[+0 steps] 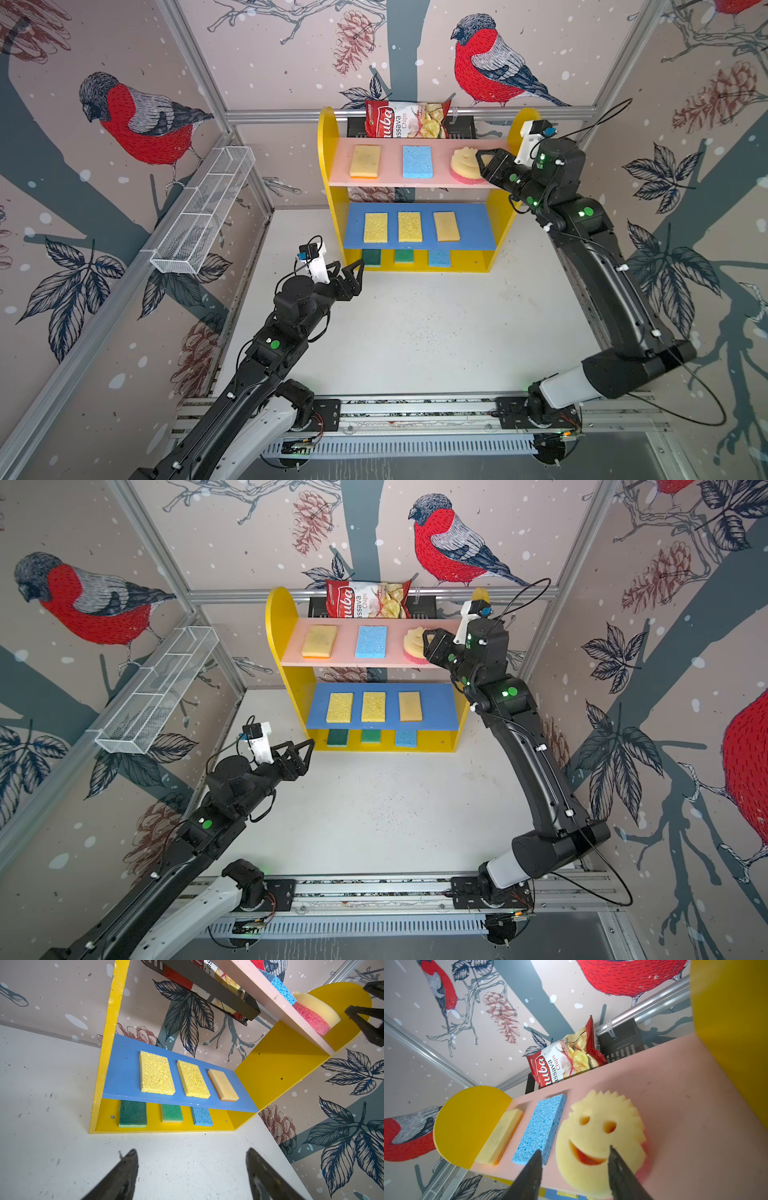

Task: Arrange cleaning sponges on a shelf
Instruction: Place the cleaning sponge at the shelf, then move the cleaning sponge to the shelf.

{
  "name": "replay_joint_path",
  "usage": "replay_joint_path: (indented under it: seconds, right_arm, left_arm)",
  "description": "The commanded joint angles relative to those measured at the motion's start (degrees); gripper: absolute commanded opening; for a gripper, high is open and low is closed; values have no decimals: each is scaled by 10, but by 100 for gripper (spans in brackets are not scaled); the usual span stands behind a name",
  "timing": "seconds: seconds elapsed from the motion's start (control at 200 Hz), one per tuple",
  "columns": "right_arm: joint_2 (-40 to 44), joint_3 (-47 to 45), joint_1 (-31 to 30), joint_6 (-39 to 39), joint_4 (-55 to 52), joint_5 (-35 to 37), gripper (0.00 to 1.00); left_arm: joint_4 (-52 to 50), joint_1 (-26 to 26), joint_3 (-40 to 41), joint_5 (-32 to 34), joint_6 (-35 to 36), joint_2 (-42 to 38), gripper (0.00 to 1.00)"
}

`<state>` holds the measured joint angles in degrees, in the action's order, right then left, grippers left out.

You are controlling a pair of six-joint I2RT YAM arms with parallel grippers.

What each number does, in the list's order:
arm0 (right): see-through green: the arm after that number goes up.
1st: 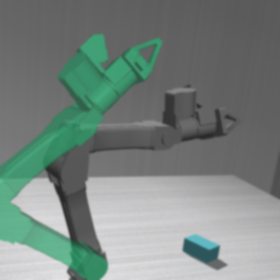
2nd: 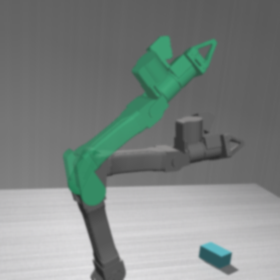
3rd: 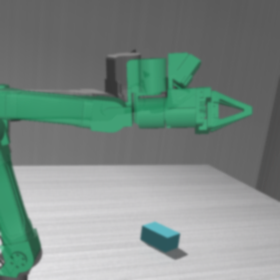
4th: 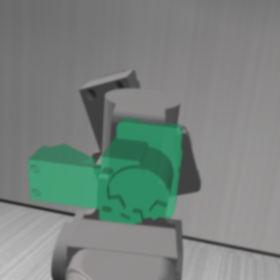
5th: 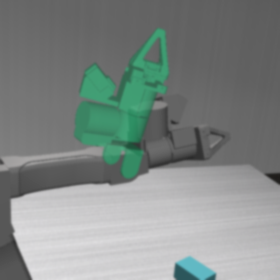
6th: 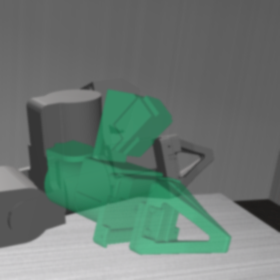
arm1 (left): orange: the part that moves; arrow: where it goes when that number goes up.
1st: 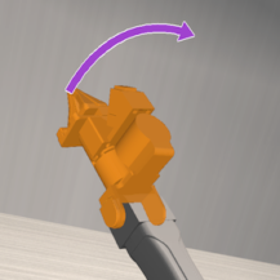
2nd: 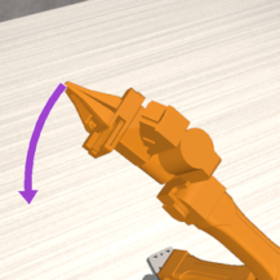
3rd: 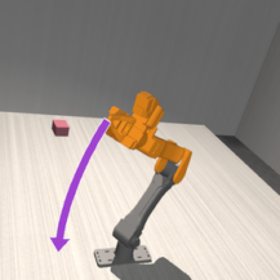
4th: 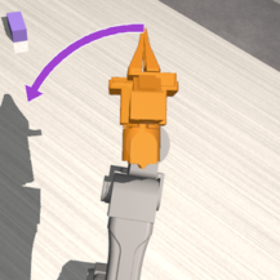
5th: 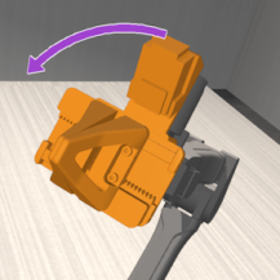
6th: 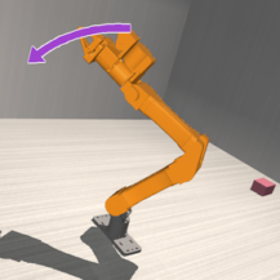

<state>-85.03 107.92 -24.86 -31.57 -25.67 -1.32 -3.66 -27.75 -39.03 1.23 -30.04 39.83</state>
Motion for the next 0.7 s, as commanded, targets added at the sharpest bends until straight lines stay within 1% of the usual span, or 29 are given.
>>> replay_joint_path:
  seconds: [0.0,0.045,0.1,0.195,0.41,0.695]
  right_arm:
    - [20,-24,-20,8,27,20,25]
    - [27,-36,-27,9,28,19,16]
    - [32,-49,-30,6,30,12,7]
    - [38,-70,-28,0,38,-8,1]
    - [24,-76,1,-12,42,-48,0]
    - [3,-62,16,-15,42,-63,0]
  left_arm:
    - [15,1,-2,-7,-1,1,80]
    - [16,1,-1,-7,-3,1,80]
    - [18,1,1,-7,-4,1,80]
    - [19,1,3,-8,-6,1,80]
    - [17,1,1,-11,-7,-2,80]
    - [14,1,4,-7,-10,-6,80]
